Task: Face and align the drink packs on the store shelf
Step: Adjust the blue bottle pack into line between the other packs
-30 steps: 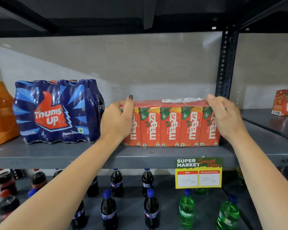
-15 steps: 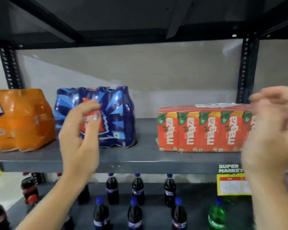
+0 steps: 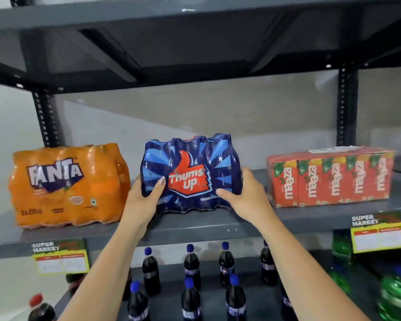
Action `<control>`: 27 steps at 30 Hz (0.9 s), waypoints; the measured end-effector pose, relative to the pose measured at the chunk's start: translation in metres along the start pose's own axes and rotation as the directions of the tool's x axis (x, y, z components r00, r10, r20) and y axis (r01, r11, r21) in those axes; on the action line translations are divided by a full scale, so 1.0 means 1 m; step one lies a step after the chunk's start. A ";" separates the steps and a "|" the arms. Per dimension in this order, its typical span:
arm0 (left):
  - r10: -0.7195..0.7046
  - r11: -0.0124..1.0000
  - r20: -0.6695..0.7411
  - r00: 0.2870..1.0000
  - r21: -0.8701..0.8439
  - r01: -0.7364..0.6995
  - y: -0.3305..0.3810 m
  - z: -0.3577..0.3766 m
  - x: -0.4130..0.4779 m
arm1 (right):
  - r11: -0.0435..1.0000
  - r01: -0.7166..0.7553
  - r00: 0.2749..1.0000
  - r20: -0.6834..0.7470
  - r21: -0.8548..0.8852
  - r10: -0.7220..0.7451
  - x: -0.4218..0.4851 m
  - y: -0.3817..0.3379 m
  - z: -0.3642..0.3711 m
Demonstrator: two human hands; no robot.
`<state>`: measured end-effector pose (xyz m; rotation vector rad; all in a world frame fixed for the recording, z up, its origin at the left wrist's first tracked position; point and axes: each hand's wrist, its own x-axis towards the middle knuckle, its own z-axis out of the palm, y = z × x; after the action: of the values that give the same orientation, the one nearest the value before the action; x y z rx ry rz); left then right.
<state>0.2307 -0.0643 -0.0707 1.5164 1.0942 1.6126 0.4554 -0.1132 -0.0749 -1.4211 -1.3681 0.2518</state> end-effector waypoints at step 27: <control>0.444 0.856 -0.104 0.890 0.341 -0.388 0.019 -0.022 -0.058 | 0.939 0.283 0.877 -0.343 -0.197 -0.337 -0.049 -0.004 -0.027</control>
<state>0.2164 -0.1271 -0.0789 1.9550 1.2218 1.9717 0.4583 -0.1679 -0.0862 -1.2577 -1.2869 -0.3208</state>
